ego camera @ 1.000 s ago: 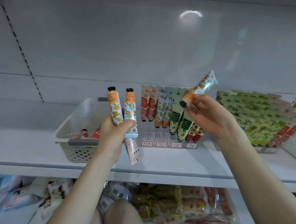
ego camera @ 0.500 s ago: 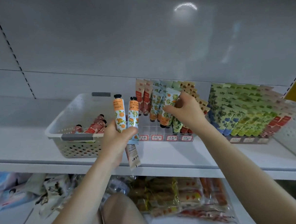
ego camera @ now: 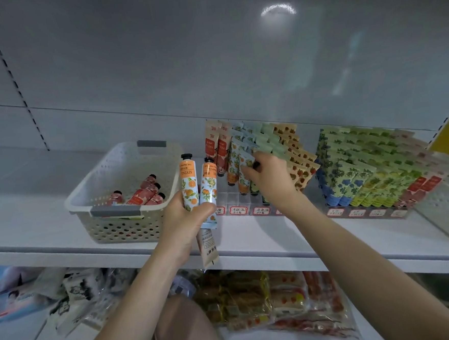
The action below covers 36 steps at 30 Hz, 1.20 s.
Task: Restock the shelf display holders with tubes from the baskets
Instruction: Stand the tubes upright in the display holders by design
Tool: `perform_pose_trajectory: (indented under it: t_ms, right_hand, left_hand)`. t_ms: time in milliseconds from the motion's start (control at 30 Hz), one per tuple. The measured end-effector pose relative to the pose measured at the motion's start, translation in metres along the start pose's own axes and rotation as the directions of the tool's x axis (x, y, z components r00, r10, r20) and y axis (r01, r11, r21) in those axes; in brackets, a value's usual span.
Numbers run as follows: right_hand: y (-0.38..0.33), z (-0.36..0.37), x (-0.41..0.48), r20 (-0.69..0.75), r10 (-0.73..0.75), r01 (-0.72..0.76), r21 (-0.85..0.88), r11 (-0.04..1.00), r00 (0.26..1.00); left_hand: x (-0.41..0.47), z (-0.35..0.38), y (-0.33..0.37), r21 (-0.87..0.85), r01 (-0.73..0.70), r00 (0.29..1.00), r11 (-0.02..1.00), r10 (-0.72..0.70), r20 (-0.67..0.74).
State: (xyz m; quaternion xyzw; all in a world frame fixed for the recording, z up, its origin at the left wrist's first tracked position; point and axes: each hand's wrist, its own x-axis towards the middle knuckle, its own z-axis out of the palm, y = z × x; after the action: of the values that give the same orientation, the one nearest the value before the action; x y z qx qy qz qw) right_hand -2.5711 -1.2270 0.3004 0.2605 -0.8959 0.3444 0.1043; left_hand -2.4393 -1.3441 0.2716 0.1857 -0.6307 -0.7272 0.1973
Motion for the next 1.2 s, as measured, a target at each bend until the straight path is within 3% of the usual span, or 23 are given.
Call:
perform_pose_trajectory:
  t_ms: [200, 367, 567, 900, 1200]
  right_hand:
    - [-0.007, -0.005, 0.01, 0.004, 0.03, -0.029, -0.127, 0.992, 1.0]
    - [-0.014, -0.012, 0.017, -0.04, -0.06, 0.048, -0.236, 0.971, 0.997]
    - [-0.014, -0.014, 0.023, -0.047, -0.128, 0.112, -0.258, 0.96, 0.991]
    - [-0.006, -0.017, 0.024, -0.052, -0.097, 0.08, -0.269, 0.96, 0.994]
    - [-0.004, -0.014, 0.031, -0.021, -0.121, 0.102, -0.401, 0.91, 0.992]
  left_hand:
    - [-0.001, 0.0, -0.004, 0.018, 0.0, 1.0, 1.0, -0.001, 0.009]
    - [-0.001, 0.0, -0.005, 0.025, 0.005, 1.0, 1.0, -0.006, 0.003]
    - [0.0, 0.001, -0.005, 0.032, 0.014, 1.0, 0.999, -0.014, -0.001]
    - [0.006, 0.002, -0.01, 0.051, 0.035, 0.999, 0.998, -0.035, -0.003]
    - [0.01, 0.004, -0.013, 0.04, 0.065, 0.998, 0.997, -0.065, -0.004]
